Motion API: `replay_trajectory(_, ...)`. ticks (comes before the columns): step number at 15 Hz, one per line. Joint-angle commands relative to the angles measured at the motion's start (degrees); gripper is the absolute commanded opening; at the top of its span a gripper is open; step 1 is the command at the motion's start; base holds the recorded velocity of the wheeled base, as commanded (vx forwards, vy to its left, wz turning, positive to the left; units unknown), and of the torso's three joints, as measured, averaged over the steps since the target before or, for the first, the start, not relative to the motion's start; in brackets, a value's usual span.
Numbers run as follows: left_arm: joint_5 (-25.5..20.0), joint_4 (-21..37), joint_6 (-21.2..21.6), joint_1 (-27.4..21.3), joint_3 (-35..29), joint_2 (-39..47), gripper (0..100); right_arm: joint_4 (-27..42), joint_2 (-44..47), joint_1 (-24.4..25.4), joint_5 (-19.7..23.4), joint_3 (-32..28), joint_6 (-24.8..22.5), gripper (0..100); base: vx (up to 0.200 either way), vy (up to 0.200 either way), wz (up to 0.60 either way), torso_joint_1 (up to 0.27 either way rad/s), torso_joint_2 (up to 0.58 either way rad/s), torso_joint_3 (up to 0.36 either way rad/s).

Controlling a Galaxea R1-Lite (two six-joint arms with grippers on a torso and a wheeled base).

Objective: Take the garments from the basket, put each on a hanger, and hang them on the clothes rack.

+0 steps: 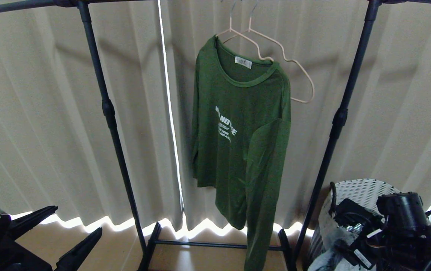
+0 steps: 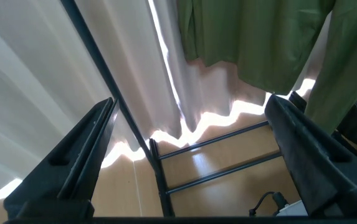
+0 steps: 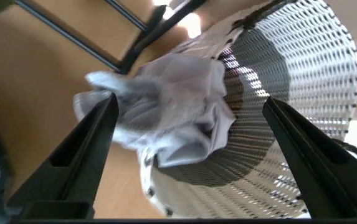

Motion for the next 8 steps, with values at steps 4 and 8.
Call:
replay_trajectory(4, -0.1, 0.0, 0.0, 0.0, 0.1, 0.0, 100, -0.1, 8.6, -1.3, -6.9, -5.3, -0.3, 100, 0.0, 0.0, 0.0, 0.0, 0.0, 0.0)
replay_trajectory(8, -0.1, 0.0, 0.0, 0.0, 0.1, 0.1, 100, -0.2, 8.8, -2.0, -9.2, -5.1, -2.1, 100, 0.0, 0.0, 0.0, 0.0, 0.0, 0.0)
